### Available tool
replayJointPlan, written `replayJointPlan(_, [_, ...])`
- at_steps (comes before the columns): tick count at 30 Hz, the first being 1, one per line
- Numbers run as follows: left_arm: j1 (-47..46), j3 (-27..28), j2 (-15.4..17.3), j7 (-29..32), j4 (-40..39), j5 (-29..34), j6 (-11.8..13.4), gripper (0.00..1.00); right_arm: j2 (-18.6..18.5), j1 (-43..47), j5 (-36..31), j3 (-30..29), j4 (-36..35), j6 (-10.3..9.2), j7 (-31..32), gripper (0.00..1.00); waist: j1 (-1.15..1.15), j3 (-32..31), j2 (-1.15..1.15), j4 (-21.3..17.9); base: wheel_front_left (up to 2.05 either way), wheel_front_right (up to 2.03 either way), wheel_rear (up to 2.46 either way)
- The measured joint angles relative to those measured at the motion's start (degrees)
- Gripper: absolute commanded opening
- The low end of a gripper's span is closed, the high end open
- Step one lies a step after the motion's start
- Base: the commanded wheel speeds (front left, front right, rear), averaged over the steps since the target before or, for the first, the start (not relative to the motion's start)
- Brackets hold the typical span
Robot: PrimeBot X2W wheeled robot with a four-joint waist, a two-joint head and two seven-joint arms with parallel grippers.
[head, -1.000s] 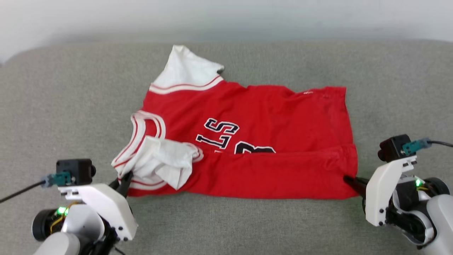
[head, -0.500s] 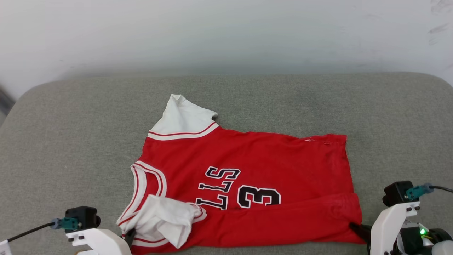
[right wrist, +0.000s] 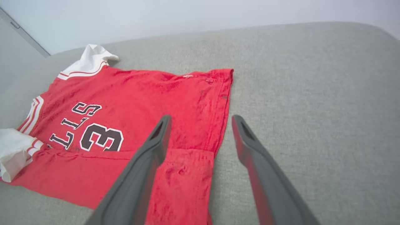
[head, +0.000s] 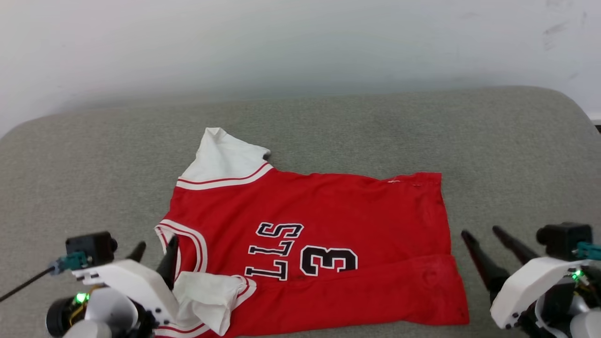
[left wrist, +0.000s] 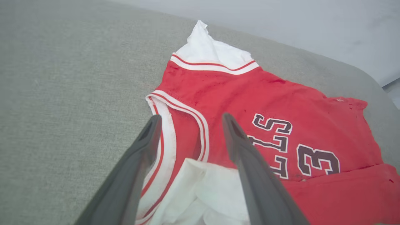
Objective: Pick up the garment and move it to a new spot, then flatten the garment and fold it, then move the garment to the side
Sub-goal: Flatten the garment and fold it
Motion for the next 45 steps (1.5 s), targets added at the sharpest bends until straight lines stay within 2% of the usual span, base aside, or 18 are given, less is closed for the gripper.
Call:
replayJointPlan(5, [-5.8, 0.7, -0.1, -3.3, 0.1, 2.7, -0.2, 1.0, 1.7, -1.6, -4.2, -2.1, -2.0, 0.0, -7.9, 1.0, 0.0, 1.2, 0.0, -1.8, 0.0, 0.0, 0.0])
replayJointPlan(9, [-11.8, 0.8, 0.1, -3.4, 0.4, 4.2, -0.3, 1.0, 3.4, -3.5, -6.8, -3.6, -4.3, 0.0, -12.0, 1.0, 0.0, 3.4, 0.0, -3.1, 0.0, 0.0, 0.0])
replayJointPlan(13, [-19.1, 1.4, 0.5, -2.1, 2.4, 4.8, -0.4, 1.0, 4.5, -6.4, -8.0, -4.0, -7.1, 0.0, -14.4, 1.0, 0.0, 7.1, 0.0, -4.5, 0.0, 0.0, 0.0])
replayJointPlan(18, [-29.4, 0.9, 2.0, 2.7, 7.7, 4.9, -2.4, 1.0, 5.8, -9.3, -8.1, -4.0, -9.9, 0.0, -16.6, 1.0, 0.01, 12.9, 0.0, -6.5, 0.0, 0.0, 0.0])
replayJointPlan(24, [-42.2, -1.1, 5.3, 14.4, 14.6, 3.6, -6.8, 1.0, 6.4, -12.7, -7.5, -2.8, -10.7, 0.0, -18.6, 1.0, 0.01, 19.5, 0.0, -9.4, 0.0, 0.0, 0.0])
replayJointPlan(28, [-49.2, -3.0, 8.6, 24.7, 18.3, 3.6, -8.2, 1.0, 6.9, -13.8, -6.8, -1.3, -10.3, 0.0, -19.4, 1.0, 0.02, 23.0, 0.0, -11.5, 0.0, 0.0, 0.0])
replayJointPlan(36, [-53.9, -5.9, 16.1, 42.3, 21.6, 4.6, -6.7, 1.0, 7.2, -14.7, -5.3, 0.5, -8.3, 0.0, -21.0, 1.0, 0.02, 28.1, 0.0, -15.3, 0.0, 0.0, 0.0])
replayJointPlan(39, [-54.6, -5.7, 17.2, 47.4, 21.6, 3.1, -5.6, 1.0, 7.2, -15.3, -4.4, 0.8, -7.6, 0.0, -21.5, 1.0, 0.01, 29.7, 0.0, -16.1, 0.0, 0.0, 0.0])
replayJointPlan(40, [-54.6, -5.3, 17.2, 48.2, 21.6, 2.4, -5.0, 0.73, 7.1, -15.6, -4.2, 1.1, -7.3, 0.0, -21.7, 1.0, 0.01, 30.1, 0.0, -16.3, 0.0, 0.0, 0.0])
replayJointPlan(42, [-54.6, -5.0, 17.3, 49.1, 21.3, 2.0, -4.1, 0.0, 7.1, -16.0, -3.6, 1.6, -6.7, 0.0, -21.9, 1.0, 0.01, 30.8, 0.0, -16.6, 0.0, 0.0, 0.0])
replayJointPlan(45, [-54.3, -4.2, 17.0, 49.1, 21.1, 1.0, -3.2, 0.0, 6.7, -16.8, -2.8, 2.1, -6.2, 0.0, -21.9, 1.0, 0.0, 31.0, 0.0, -16.7, 0.0, 0.0, 0.0])
